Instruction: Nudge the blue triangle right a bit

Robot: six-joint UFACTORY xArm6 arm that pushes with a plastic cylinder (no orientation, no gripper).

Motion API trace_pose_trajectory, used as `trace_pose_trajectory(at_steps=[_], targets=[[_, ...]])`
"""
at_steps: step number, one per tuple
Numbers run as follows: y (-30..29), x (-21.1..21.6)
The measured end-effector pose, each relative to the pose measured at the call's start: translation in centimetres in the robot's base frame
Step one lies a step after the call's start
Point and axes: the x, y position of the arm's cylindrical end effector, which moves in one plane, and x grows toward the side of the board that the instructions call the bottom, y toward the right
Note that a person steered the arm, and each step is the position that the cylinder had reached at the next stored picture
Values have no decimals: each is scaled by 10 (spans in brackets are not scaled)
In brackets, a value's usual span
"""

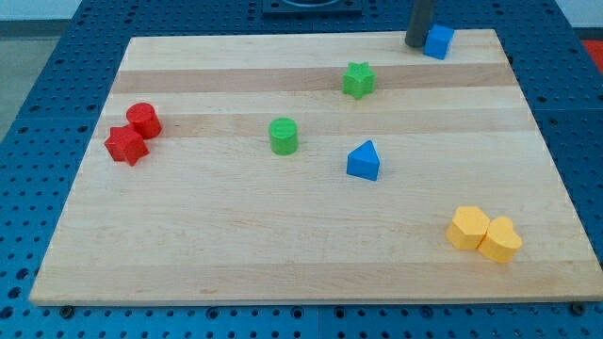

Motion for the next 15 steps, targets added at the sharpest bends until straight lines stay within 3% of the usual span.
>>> trace_pose_trajectory(at_steps=[3,4,6,11,15], targets=[[27,0],[-7,17],[-27,100],[-194,247],[-120,258]])
